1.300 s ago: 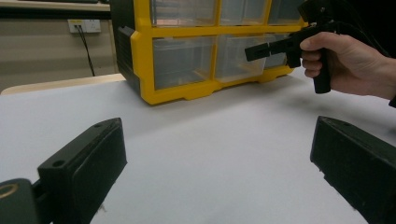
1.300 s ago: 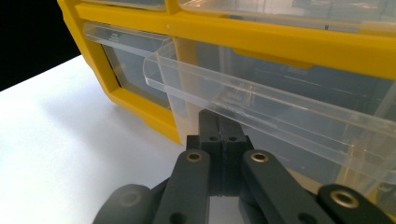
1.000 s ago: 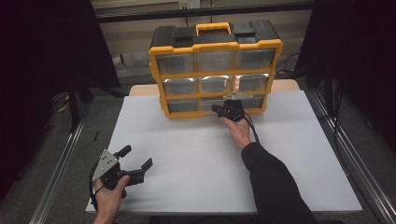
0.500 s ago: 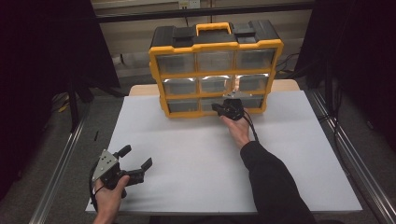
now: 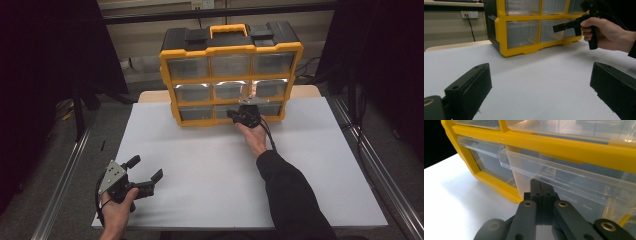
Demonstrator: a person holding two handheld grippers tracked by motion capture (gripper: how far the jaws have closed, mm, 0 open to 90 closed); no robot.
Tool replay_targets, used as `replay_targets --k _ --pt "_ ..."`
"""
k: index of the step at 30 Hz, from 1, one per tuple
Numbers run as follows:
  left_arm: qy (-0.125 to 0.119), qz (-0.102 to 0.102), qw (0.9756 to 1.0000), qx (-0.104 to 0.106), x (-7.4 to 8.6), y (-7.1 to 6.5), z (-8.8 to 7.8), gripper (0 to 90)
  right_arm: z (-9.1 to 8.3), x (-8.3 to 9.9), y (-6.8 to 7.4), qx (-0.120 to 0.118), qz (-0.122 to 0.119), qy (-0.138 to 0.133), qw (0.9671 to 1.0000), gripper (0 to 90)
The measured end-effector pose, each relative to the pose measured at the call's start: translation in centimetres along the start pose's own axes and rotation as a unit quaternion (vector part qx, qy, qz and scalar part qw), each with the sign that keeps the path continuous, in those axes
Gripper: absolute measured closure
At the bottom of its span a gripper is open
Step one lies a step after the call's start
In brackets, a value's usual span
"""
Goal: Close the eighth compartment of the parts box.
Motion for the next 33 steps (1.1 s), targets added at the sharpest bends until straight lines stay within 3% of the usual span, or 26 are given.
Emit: replay_targets --k 16,33 --pt "-0.003 -0.007 1.0 0.0 -0.04 -0.1 -0.02 3.6 0.51 -0.15 -0.15 0.009 0.004 -0.002 1.0 90.0" --pt "-0.002 -0.002 1.0 -0.001 0.01 0.0 0.02 3.6 0.88 -0.09 -0.17 0.014 0.004 -0.01 0.9998 90.0"
Point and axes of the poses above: each handheld gripper's, and its own axes: z roughly forward along the jaws, x roughly out of its underside, y roughly to its left, the point moved 8 cm from there along z, roughly forward along the jaws, and after that the axes turned 1 degree about -z, right-handed, at the moved point
